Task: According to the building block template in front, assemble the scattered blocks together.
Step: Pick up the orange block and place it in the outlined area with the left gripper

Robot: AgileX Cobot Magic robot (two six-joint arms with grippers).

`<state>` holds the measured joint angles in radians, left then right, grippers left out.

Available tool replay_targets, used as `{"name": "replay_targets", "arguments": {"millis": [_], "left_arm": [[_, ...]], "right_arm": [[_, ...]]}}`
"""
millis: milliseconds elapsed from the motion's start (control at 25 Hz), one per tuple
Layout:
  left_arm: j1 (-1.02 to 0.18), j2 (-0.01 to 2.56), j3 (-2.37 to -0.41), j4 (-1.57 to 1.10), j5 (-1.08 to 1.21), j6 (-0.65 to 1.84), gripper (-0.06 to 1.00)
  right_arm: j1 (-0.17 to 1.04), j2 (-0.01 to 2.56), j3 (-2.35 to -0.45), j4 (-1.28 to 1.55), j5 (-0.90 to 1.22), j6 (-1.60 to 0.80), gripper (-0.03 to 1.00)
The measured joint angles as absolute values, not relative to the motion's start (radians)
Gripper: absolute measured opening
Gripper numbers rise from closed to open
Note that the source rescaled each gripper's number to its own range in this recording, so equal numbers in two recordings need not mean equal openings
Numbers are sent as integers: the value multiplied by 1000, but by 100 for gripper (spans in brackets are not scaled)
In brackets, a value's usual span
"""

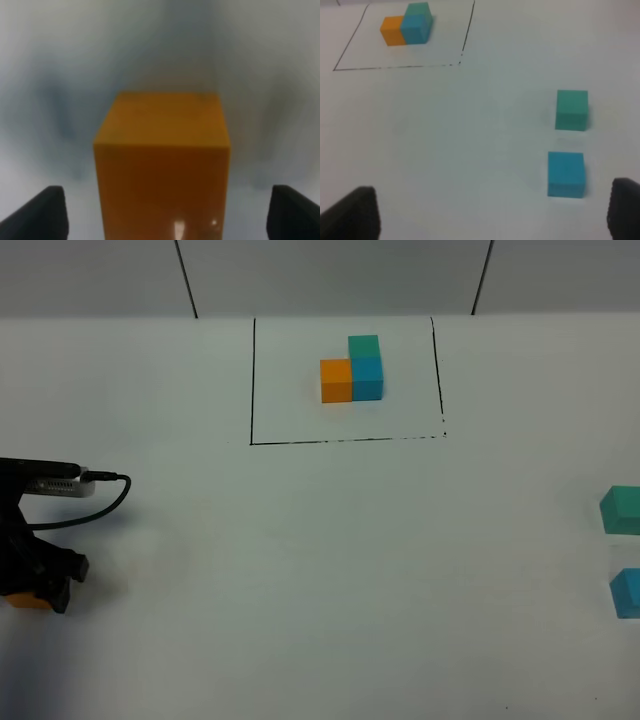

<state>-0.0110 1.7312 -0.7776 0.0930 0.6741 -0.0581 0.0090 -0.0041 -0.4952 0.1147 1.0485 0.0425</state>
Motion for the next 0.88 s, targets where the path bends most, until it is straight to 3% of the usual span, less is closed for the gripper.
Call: {"name": "replay_targets", "arguments": {"millis": [120,240,520,720,880], "left_arm": [[-11,1731,-778,93,674,-58,36],[-11,1731,-778,95,680,-55,0],[-54,1731,-828,99,746,41,0],[-258,1736,-950,100,855,390,0],[-415,1786,-1140,99,952,498,0]], "right_arm": [[9,-4,-495,115,1048,43,83],[9,-4,-495,115,1048,43,83],[9,-4,-495,115,1048,44,80],[9,-4,-495,115,1048,45,80],[9,-4,-495,115,1048,46,79]]}}
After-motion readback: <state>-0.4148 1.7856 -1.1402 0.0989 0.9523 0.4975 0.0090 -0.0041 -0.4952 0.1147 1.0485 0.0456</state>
